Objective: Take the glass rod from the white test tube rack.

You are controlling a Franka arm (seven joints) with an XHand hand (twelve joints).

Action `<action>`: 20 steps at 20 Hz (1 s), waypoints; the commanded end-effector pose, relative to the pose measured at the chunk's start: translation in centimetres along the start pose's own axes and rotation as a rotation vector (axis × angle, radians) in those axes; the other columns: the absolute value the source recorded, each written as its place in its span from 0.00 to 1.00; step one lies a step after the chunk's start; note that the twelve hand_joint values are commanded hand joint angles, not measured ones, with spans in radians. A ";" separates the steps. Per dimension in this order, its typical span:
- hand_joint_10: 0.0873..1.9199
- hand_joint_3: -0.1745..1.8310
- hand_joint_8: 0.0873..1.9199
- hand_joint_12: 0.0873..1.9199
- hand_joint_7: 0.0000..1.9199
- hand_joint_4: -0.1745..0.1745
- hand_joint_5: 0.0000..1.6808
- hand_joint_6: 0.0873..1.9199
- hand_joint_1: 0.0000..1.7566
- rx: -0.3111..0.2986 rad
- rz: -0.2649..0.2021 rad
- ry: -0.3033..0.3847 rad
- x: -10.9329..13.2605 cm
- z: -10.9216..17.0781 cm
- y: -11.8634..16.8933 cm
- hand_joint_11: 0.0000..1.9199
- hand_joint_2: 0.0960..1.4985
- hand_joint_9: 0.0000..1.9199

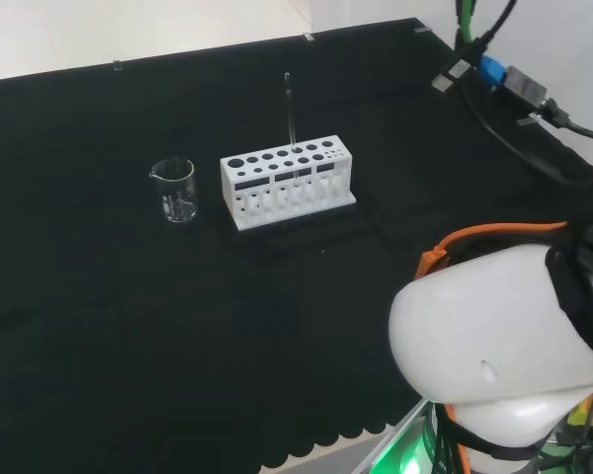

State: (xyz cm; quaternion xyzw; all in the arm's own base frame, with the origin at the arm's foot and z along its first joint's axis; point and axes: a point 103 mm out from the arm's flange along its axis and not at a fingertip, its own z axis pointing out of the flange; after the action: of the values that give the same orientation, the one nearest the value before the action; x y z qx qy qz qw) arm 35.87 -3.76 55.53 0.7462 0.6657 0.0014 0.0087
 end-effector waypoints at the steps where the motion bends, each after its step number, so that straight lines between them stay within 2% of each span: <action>1: 0.48 0.30 0.37 0.78 0.05 0.53 0.18 0.00 0.36 -0.001 -0.042 0.003 2.2 0.6 4.0 0.04 0.52 0.14; 9: 0.48 0.31 0.37 0.78 0.07 0.53 0.19 0.00 0.36 0.034 -0.073 -0.008 3.3 2.3 7.2 0.06 0.51 0.16; 11: 0.48 0.32 0.38 0.78 0.08 0.52 0.19 0.00 0.37 0.051 -0.073 -0.029 4.4 2.2 7.9 0.06 0.50 0.17; 20: 0.47 0.33 0.38 0.78 0.09 0.51 0.20 0.00 0.37 0.063 -0.088 0.024 3.5 4.7 11.2 0.07 0.49 0.18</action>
State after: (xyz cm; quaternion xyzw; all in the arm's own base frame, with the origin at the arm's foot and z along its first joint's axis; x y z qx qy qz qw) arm 45.94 -1.25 51.69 0.7196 0.6939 -0.0224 -0.0167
